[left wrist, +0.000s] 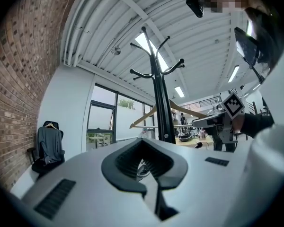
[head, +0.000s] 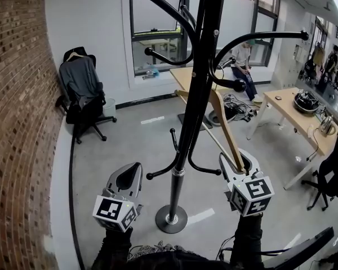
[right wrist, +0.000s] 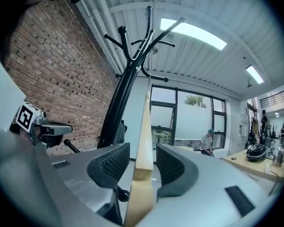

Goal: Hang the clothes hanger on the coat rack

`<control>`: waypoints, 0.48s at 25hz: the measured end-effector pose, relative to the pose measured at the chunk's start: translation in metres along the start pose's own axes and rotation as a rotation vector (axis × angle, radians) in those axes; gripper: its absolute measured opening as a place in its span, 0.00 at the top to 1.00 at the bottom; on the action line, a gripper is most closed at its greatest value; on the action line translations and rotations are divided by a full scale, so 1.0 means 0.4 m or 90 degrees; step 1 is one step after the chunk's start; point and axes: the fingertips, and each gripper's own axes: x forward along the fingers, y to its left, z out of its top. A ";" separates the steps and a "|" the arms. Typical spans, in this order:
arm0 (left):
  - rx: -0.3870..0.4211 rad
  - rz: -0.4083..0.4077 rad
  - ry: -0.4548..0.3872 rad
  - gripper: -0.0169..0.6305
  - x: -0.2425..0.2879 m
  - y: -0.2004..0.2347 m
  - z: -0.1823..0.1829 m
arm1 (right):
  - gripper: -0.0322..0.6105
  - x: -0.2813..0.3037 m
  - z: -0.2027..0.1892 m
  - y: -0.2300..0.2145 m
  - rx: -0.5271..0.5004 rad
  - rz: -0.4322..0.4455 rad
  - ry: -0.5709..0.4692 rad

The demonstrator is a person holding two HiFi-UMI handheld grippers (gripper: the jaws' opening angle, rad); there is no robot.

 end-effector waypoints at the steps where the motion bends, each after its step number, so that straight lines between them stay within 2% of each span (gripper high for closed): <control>1: 0.000 -0.003 0.000 0.96 0.002 -0.004 -0.001 | 0.70 -0.009 0.005 -0.003 -0.001 -0.002 -0.008; 7: -0.004 -0.017 0.006 0.96 0.014 -0.030 -0.019 | 0.68 -0.067 0.004 -0.040 0.002 -0.031 -0.019; 12: 0.004 -0.010 0.019 0.96 0.002 -0.028 -0.042 | 0.68 -0.114 -0.038 -0.058 0.001 -0.033 0.005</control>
